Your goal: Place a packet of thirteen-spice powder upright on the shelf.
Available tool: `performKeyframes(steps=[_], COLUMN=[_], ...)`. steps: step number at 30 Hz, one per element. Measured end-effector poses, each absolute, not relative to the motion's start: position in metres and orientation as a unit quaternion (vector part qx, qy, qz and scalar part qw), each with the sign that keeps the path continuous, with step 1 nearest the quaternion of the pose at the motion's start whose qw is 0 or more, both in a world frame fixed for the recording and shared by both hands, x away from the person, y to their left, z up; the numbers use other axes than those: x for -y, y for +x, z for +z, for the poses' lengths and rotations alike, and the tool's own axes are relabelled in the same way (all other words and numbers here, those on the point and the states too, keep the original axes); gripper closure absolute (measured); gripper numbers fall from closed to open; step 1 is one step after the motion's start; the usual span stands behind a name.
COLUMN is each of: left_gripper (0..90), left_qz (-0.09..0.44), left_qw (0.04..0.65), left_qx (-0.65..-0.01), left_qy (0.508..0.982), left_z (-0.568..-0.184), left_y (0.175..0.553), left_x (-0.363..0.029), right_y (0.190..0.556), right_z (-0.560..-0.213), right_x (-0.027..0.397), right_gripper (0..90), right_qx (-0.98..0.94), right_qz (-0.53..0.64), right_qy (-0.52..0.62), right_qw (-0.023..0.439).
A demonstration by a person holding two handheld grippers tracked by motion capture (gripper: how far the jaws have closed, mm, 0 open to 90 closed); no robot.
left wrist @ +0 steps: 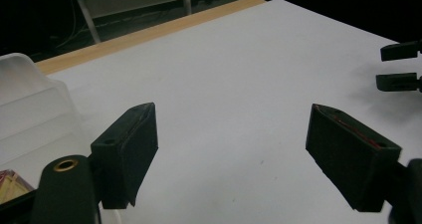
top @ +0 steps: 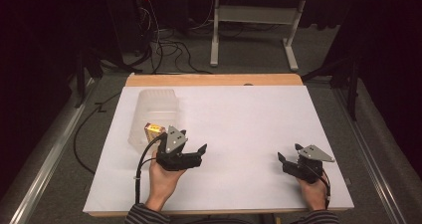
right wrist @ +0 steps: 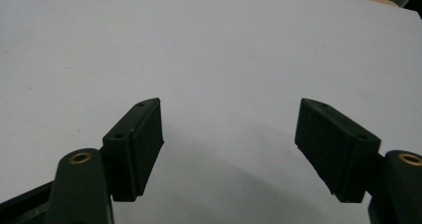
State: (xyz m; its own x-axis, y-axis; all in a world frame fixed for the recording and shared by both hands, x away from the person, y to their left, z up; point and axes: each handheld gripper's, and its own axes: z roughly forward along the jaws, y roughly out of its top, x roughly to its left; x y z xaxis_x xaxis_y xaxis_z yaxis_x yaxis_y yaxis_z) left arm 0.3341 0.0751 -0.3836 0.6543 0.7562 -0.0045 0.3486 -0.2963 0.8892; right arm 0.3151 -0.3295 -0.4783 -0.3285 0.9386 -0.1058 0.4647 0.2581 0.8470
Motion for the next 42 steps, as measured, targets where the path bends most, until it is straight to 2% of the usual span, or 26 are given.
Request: performKeyframes(steps=[27, 42], left_gripper=[22.7, 22.8], left_qz=[0.182, 0.164], left_qw=[0.463, 0.458], left_qx=[-0.334, -0.337], left_qy=[0.801, 0.806], left_z=[-0.393, -0.411], left_y=[0.337, 0.341], left_x=[-0.053, -0.037], right_y=[0.315, 0.315], right_z=[-0.478, -0.478], right_x=[0.329, 0.329], right_gripper=[27.1, 27.1], right_qx=[-0.726, -0.725], right_qz=[0.37, 0.371], right_qy=[0.484, 0.485], right_qw=[0.319, 0.318])
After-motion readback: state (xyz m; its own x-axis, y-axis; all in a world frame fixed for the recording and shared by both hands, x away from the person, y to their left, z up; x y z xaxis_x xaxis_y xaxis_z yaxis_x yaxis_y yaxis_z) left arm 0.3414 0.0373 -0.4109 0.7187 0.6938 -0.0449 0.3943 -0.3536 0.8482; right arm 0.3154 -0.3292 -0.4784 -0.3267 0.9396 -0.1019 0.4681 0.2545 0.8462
